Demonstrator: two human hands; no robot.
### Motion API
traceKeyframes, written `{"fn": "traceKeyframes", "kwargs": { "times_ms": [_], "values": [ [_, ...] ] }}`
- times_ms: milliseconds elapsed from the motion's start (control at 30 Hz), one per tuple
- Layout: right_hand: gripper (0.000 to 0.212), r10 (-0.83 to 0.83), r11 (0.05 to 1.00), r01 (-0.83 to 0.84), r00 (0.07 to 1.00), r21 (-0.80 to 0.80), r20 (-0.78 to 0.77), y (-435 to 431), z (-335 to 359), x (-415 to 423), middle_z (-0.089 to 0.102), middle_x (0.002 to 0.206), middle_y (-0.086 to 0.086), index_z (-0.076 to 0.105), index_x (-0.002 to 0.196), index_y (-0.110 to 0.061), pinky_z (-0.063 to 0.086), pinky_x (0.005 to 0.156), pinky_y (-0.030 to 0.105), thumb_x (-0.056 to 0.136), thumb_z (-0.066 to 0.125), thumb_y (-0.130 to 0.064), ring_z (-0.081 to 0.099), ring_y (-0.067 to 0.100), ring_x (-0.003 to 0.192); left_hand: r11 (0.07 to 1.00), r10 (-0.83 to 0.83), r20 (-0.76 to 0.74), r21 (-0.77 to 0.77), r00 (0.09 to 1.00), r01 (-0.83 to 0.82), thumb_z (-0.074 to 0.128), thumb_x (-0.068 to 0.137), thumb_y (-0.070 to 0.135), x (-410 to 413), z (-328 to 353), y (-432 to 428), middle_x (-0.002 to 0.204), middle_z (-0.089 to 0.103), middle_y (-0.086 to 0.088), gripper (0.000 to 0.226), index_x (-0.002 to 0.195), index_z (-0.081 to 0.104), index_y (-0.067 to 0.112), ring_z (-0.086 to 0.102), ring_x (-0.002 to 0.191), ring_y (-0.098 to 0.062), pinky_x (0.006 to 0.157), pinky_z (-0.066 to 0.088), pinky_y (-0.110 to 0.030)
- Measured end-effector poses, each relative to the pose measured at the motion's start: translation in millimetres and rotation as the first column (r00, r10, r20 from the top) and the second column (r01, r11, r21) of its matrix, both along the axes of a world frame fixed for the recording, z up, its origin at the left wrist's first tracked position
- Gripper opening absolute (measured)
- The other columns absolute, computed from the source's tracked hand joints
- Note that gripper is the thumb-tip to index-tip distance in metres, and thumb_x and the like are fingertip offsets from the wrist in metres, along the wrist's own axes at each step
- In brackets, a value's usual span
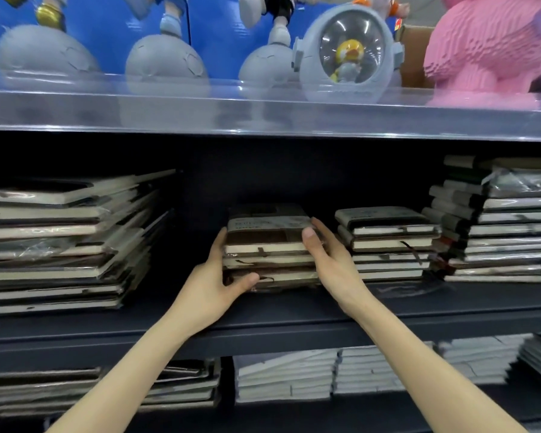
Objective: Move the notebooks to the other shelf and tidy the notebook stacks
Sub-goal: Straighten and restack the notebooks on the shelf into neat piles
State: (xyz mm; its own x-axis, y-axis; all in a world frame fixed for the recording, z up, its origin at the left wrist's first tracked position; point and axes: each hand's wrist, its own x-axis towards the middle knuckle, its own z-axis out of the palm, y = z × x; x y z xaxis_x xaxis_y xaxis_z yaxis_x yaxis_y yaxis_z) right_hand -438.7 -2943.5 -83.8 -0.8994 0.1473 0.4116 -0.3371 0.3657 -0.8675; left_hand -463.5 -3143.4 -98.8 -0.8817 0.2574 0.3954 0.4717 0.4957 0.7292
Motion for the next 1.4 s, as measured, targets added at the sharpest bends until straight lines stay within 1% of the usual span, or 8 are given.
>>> {"fn": "traceKeyframes", "kwargs": {
  "times_ms": [233,367,533,633,733,1100,1267,1400],
  "values": [
    [0.070,0.066,0.994,-0.060,0.996,-0.091,0.064,9.0,-3.2,4.0,0.037,0.145,-0.014,0.029,0.145,-0.038,0.023,0.101,0.021,0.082,0.036,-0.065,0.030,-0.001,0.127,0.997,0.008,0.017,0.079,1.000,-0.009,0.061,0.086,0.037,1.1,-2.2,-2.0,0.126,0.040,0.022,0.087,0.151,0.005,0.022,0.037,0.116,0.005,0.077,0.029,0.009],
    [0.092,0.113,0.981,-0.086,0.982,-0.176,0.149,16.6,-8.9,3.0,0.032,0.146,-0.019,0.028,0.147,-0.034,0.019,0.110,0.026,0.070,0.040,-0.082,0.026,0.002,0.134,0.989,-0.054,0.052,0.140,0.997,0.046,0.064,0.076,0.058,-0.1,-8.6,-4.4,0.142,0.044,0.014,0.095,0.151,0.016,0.025,0.040,0.130,0.000,0.111,0.031,-0.024],
    [0.111,0.182,0.983,-0.168,0.955,-0.080,0.232,19.9,-7.9,4.8,0.038,0.149,-0.015,0.033,0.146,-0.034,0.023,0.117,0.039,0.053,0.052,-0.092,0.034,0.007,0.137,0.998,0.062,0.011,0.001,0.998,-0.062,0.077,0.076,0.023,3.1,-4.6,3.8,0.118,0.050,0.019,0.098,0.150,0.013,0.022,0.046,0.109,0.002,0.075,0.032,0.007],
    [0.061,0.203,0.977,-0.211,0.958,0.017,0.202,27.1,-8.6,7.5,0.066,0.116,-0.017,0.056,0.123,-0.032,0.039,0.102,0.022,0.068,0.077,-0.049,0.057,-0.004,0.111,0.993,0.120,-0.040,0.016,0.992,-0.119,0.080,0.073,0.020,4.4,-4.1,5.9,0.108,0.053,0.019,0.088,0.146,0.029,0.020,0.049,0.100,0.003,0.070,0.032,0.009],
    [0.055,0.141,0.982,-0.157,0.979,0.103,0.146,31.8,-15.4,8.2,0.071,0.105,-0.015,0.061,0.124,-0.021,0.046,0.095,0.017,0.073,0.081,-0.021,0.063,-0.005,0.101,0.986,0.163,-0.053,0.034,0.985,-0.161,0.082,0.070,0.021,7.2,-6.2,3.2,0.098,0.055,0.024,0.079,0.137,0.041,0.022,0.054,0.094,0.004,0.070,0.034,0.008],
    [0.088,-0.059,0.948,0.042,0.997,0.315,0.042,29.1,-19.0,-0.6,0.069,0.116,-0.007,0.063,0.124,-0.022,0.049,0.097,0.035,0.050,0.071,-0.071,0.062,0.007,0.109,0.969,0.247,-0.093,0.012,0.965,-0.247,0.084,0.067,0.024,7.0,0.2,4.2,0.082,0.056,0.019,0.062,0.122,0.055,0.017,0.049,0.072,0.012,0.060,0.034,0.006],
    [0.057,-0.107,0.932,0.087,0.994,0.353,0.039,28.8,-17.6,1.0,0.071,0.106,-0.008,0.068,0.116,-0.022,0.050,0.091,0.030,0.067,0.080,-0.047,0.064,0.008,0.102,0.970,0.245,-0.097,0.037,0.965,-0.242,0.084,0.067,0.021,8.7,-0.3,5.4,0.077,0.055,0.022,0.061,0.121,0.056,0.016,0.049,0.070,0.013,0.061,0.034,0.006],
    [0.062,-0.120,0.923,0.101,0.992,0.371,0.030,28.8,-17.7,0.5,0.071,0.110,-0.004,0.067,0.117,-0.020,0.051,0.092,0.034,0.066,0.078,-0.052,0.063,0.010,0.105,0.976,0.216,-0.119,0.062,0.969,-0.210,0.083,0.069,0.016,12.4,-2.0,6.1,0.081,0.059,0.020,0.063,0.125,0.054,0.017,0.048,0.070,0.017,0.063,0.033,0.008]
  ]
}}
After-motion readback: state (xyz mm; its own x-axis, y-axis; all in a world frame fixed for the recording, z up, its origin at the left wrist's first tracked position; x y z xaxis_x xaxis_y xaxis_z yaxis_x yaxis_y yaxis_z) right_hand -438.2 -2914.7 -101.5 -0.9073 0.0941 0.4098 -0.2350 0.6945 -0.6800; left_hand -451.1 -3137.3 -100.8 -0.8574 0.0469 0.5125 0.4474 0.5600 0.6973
